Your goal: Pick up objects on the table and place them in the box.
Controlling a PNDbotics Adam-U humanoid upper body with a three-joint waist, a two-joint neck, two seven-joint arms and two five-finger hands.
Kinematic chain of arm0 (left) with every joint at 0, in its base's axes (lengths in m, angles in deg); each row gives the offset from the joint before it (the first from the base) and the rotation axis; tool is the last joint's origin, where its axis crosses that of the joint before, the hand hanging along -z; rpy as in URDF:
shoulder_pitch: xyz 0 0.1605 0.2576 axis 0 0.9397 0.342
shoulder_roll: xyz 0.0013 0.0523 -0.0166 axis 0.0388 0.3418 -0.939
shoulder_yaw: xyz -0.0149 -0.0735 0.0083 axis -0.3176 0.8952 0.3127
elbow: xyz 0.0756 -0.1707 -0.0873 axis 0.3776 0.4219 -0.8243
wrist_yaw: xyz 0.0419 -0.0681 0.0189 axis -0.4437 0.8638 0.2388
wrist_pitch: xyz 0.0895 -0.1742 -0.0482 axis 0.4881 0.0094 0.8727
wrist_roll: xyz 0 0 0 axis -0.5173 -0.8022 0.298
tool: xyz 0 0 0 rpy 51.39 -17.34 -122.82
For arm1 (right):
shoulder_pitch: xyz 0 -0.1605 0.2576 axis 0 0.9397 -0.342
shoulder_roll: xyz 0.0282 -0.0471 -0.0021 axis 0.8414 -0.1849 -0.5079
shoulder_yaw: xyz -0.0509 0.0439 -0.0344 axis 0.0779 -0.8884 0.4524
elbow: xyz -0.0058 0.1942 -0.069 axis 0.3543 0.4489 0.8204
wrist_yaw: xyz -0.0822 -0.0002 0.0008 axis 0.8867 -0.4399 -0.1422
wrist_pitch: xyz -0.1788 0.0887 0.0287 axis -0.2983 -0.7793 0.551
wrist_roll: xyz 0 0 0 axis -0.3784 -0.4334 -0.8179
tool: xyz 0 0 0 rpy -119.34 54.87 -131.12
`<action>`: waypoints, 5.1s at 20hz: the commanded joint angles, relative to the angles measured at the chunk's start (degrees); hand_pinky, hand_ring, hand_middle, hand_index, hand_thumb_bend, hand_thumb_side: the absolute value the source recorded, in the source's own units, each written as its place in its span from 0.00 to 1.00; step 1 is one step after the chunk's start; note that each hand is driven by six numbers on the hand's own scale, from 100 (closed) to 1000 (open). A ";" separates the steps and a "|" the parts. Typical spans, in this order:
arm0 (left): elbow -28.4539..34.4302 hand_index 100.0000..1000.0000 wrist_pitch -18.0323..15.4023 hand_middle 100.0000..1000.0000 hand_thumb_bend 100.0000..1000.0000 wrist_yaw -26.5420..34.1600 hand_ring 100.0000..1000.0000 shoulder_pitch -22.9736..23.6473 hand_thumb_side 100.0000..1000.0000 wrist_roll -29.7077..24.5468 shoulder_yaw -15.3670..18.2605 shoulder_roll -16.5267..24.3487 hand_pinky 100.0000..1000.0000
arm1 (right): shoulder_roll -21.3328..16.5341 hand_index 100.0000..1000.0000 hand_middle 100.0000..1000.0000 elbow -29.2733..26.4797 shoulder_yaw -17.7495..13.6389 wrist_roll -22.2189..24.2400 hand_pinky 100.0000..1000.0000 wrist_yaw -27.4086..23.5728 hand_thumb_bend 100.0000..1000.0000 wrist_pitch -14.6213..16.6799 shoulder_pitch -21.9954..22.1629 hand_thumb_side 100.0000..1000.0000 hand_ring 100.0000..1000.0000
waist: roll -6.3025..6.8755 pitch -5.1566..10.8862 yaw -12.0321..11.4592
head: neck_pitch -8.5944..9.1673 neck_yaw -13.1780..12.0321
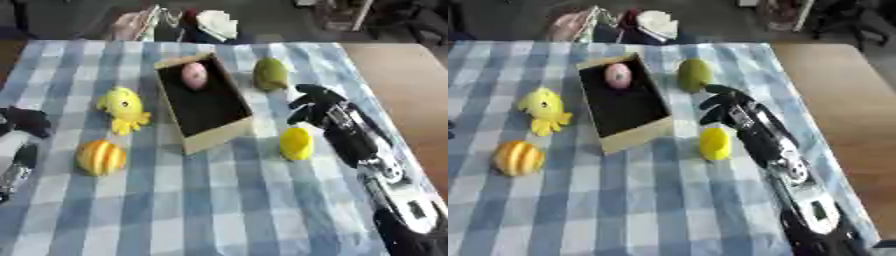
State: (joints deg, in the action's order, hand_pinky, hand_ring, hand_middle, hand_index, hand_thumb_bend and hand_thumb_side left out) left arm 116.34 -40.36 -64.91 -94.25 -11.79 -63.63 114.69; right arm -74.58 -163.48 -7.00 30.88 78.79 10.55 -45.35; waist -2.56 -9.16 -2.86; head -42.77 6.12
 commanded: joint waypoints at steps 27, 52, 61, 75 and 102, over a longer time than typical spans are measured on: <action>-8.57 0.90 -5.86 0.77 0.00 -20.21 0.71 -9.09 0.29 -2.13 -10.50 19.87 0.78 | -0.64 0.84 0.60 -0.22 0.42 0.70 0.65 0.62 0.00 -0.23 -0.68 0.72 0.54 | 0.92 1.78 1.60 | -0.05 -1.42; -31.51 0.89 -27.19 0.78 0.85 -51.63 0.76 -31.86 0.54 0.71 -24.59 17.80 0.78 | 0.07 0.84 0.60 0.12 1.44 1.85 0.65 0.17 0.00 -0.35 -0.88 0.72 0.54 | 0.33 2.30 4.19 | -1.35 -3.71; -35.59 0.83 -26.72 0.72 0.75 -55.78 0.71 -33.41 0.48 8.11 -24.60 14.49 0.76 | 0.21 0.84 0.60 0.13 1.48 1.91 0.65 0.11 0.00 -0.38 -0.92 0.72 0.54 | 0.20 2.34 4.31 | -1.35 -3.73; -37.06 0.72 -27.82 0.60 0.66 -55.57 0.60 -34.40 0.46 6.65 -24.98 12.90 0.71 | 0.35 0.84 0.60 0.14 1.52 1.98 0.65 0.05 0.00 -0.40 -0.96 0.72 0.53 | 0.14 2.42 4.52 | -1.35 -3.81; -33.47 0.52 -29.26 0.38 0.20 -48.83 0.41 -34.00 0.29 1.09 -24.03 14.18 0.62 | 0.44 0.84 0.60 0.17 1.57 1.98 0.65 -0.03 0.00 -0.54 -0.98 0.72 0.53 | 0.25 2.51 4.51 | -1.35 -3.41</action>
State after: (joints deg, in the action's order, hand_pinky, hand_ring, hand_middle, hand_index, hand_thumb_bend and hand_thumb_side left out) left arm 81.41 -65.58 -114.69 -127.20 -6.27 -88.66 126.92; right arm -73.59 -162.79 -5.23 32.66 79.08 9.84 -45.65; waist -2.56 -8.41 1.61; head -43.83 2.64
